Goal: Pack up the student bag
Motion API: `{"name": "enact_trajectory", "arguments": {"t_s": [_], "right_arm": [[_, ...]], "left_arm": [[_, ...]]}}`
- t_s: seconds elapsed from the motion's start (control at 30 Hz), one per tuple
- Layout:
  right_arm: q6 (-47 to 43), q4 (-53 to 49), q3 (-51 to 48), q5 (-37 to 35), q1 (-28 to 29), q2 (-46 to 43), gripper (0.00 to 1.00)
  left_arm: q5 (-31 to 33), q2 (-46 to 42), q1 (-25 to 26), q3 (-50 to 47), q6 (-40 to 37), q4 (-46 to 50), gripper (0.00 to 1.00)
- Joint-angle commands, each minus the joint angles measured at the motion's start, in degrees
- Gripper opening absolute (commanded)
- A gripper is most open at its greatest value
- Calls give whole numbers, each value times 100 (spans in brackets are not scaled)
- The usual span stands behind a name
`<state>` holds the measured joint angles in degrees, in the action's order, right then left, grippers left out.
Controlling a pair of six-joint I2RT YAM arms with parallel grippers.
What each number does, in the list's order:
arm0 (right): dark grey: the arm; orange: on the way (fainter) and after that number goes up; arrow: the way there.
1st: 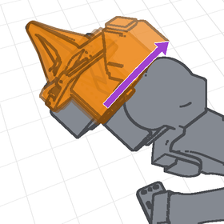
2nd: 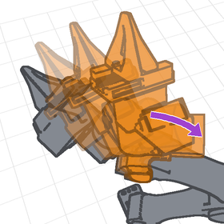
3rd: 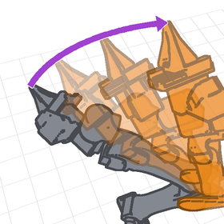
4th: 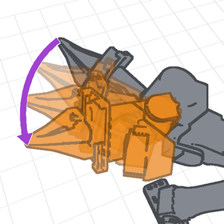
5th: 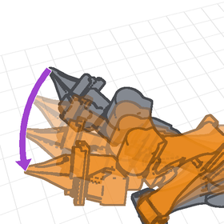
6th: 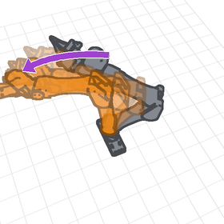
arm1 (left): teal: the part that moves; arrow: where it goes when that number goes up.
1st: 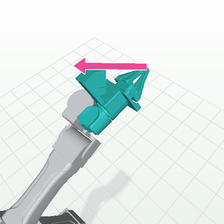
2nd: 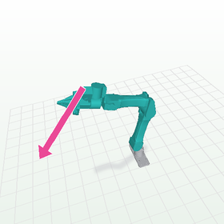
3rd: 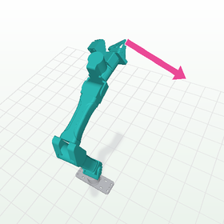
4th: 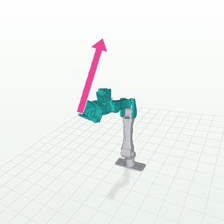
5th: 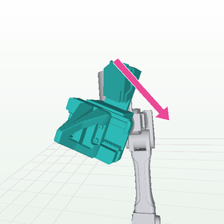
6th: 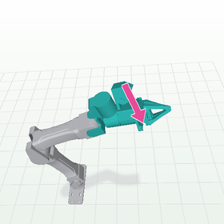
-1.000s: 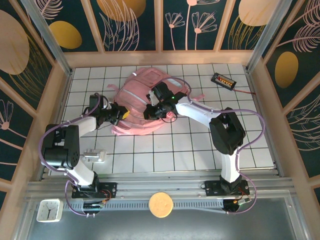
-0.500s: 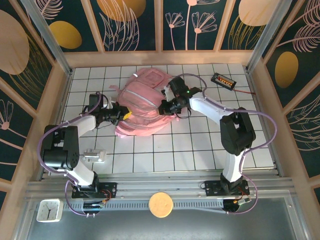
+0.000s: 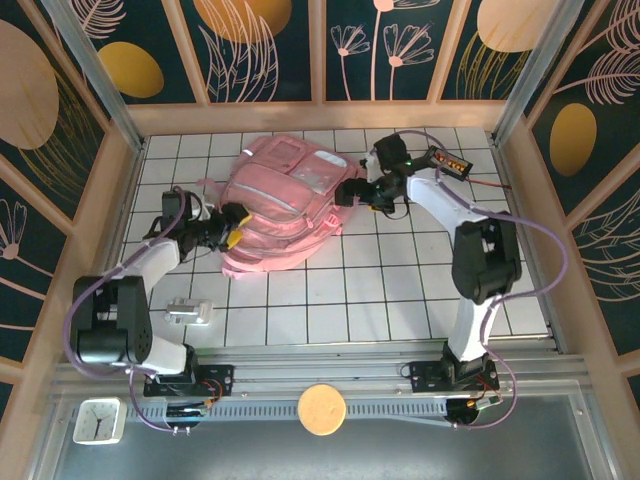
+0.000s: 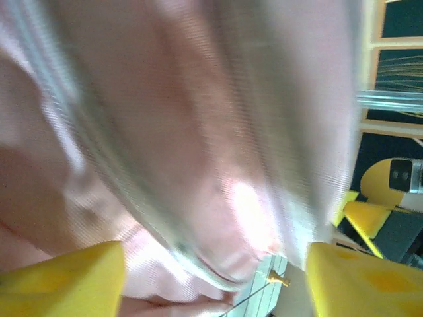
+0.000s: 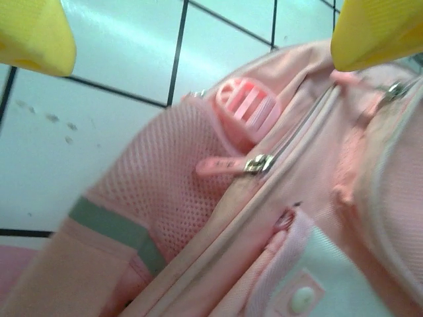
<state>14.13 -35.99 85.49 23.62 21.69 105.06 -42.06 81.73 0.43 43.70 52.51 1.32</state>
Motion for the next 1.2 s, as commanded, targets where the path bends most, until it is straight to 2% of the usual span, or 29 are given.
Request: {"name": "enact_trajectory", "arguments": {"t_s": [0.0,0.17,0.23,0.3,0.37,0.5,0.6,0.77,0.83,0.93,0.97,1.17], "right_arm": [[338,595,-324,-251,-179,-1189,99],[522,2307,-1549,-1081,-775,-2454,99],[189,3333,-2322,-1310,-872,-2935,99],[-569,4551,-3282,-1467,-904,-3483,99],[-1023,5281,-3966,-1970,-984,-3799,99],[-1228,5519,-4542,-2096,-1734,-3658,99],[-1338,6071,-5012,-1967,-2082,-3407,99],[-1367,7576,-5807,-1972,-2267,-2707,99],[-1334,8425,-6147,-1824,-2314,-2421,99],[-1565,9287,-6473,-1644,-2314,-2093,99],[-1571,9587,-6601,-1640,-2319,-2010,99],[-1384,11229,-7292,-1596,-2484,-1580,99]], "left_arm": [[330,-639,-7,363,-620,969,99],[921,-1110,-16,324,-985,1308,99],[1663,-1283,-22,494,-1256,1536,99],[2971,-1497,-25,594,-1594,1663,99],[4043,-1733,-26,496,-2014,1447,99],[4982,-1894,-29,-32,-2871,478,99],[5041,-1839,-29,-517,-3039,-230,99],[5232,-1879,-27,-1283,-3037,-1435,99],[5392,-2141,-31,-1907,-3194,-2452,99],[5942,-2725,-36,-3342,-3307,-4783,99],[5996,-2842,-61,-3704,-3360,-5276,99],[6004,-2827,-149,-3913,-3561,-5020,99]]}}
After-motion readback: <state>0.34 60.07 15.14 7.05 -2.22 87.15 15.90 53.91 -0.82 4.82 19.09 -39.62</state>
